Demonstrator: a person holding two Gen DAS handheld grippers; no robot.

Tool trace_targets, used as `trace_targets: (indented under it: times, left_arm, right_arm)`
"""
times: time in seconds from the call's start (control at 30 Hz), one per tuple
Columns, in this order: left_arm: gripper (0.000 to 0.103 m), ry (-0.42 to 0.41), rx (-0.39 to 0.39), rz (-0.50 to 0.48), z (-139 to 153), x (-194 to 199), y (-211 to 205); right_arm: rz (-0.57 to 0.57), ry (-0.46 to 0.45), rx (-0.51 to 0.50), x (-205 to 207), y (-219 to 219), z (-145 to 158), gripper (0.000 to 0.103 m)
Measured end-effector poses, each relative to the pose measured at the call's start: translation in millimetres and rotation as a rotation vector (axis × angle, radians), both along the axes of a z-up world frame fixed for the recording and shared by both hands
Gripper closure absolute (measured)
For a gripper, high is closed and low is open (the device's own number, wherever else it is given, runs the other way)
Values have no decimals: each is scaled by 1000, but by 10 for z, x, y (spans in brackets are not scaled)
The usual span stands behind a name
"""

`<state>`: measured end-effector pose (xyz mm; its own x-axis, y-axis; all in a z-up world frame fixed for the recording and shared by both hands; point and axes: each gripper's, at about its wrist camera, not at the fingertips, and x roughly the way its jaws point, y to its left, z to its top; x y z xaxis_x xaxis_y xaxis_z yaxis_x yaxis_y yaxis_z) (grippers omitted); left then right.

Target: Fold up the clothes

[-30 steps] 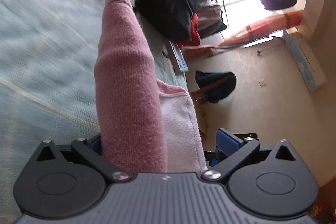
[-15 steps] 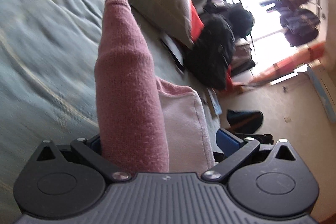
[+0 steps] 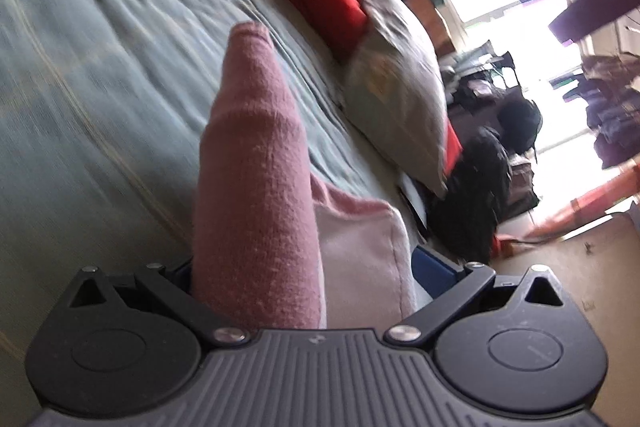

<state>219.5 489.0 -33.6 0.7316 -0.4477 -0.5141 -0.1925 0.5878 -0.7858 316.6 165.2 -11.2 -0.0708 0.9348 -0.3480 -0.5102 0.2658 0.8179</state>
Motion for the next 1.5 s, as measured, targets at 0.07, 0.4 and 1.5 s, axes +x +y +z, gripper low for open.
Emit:
trace_targets:
  times: [0.07, 0.4, 1.5]
  left_arm:
    - [2, 12, 16, 25, -22, 78, 156]
    - [2, 75, 59, 108, -213, 391, 645]
    - [2, -14, 309, -39, 359, 41, 23]
  right_arm:
    - [3, 0, 3, 29, 164, -35, 0]
    - [22, -26, -13, -170, 568, -244, 0]
    - [117, -931, -193, -767, 690, 387, 0]
